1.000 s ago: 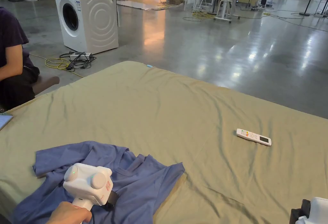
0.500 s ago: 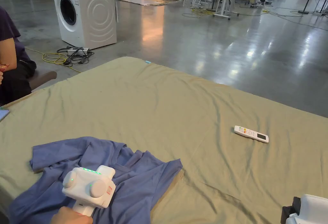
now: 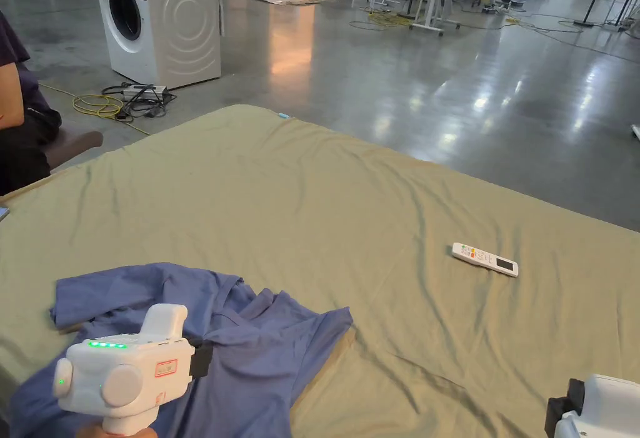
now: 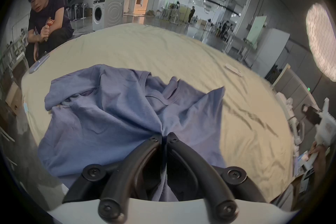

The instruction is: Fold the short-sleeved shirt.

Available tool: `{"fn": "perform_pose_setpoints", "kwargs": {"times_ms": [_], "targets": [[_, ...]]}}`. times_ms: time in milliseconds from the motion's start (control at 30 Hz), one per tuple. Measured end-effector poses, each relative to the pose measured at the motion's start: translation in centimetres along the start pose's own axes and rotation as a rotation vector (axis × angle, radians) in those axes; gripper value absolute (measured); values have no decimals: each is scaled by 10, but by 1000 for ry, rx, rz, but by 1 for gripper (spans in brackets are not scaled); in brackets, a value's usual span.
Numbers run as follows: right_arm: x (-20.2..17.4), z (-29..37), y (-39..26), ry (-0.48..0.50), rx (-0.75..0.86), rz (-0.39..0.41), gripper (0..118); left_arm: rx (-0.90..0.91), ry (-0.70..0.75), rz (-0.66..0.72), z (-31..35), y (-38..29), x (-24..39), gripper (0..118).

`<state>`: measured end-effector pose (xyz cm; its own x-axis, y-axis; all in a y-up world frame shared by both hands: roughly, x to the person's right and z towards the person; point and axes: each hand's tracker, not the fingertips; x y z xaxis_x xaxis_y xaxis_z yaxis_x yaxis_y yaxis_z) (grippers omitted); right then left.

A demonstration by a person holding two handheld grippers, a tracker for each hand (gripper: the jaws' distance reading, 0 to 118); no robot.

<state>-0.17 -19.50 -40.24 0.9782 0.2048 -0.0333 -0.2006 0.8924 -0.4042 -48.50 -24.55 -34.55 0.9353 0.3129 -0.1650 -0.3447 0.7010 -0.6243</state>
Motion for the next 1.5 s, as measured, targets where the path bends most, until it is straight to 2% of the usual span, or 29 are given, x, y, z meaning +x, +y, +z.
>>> {"fn": "perform_pose_setpoints", "kwargs": {"times_ms": [167, 567, 733, 1133, 1367, 1500], "targets": [[-8, -1, 0, 11, -5, -2, 3, 48, -92, 60, 18, -5, -11, 4], [-18, 6, 8, 22, 49, -25, 3, 155, -191, -45, 47, 19, 36, 4], [-9, 14, 17, 3, 107, -54, 3, 228, -312, -51, 66, 41, 77, 4], [58, 39, 39, -90, 211, -137, 3, 337, -474, -217, 89, 111, 192, 4], [118, 63, 43, -189, 263, -176, 3, 387, -622, -329, 91, 147, 296, 4], [153, 77, 37, -255, 278, -179, 3, 341, -716, -378, 78, 142, 366, 4]]}}
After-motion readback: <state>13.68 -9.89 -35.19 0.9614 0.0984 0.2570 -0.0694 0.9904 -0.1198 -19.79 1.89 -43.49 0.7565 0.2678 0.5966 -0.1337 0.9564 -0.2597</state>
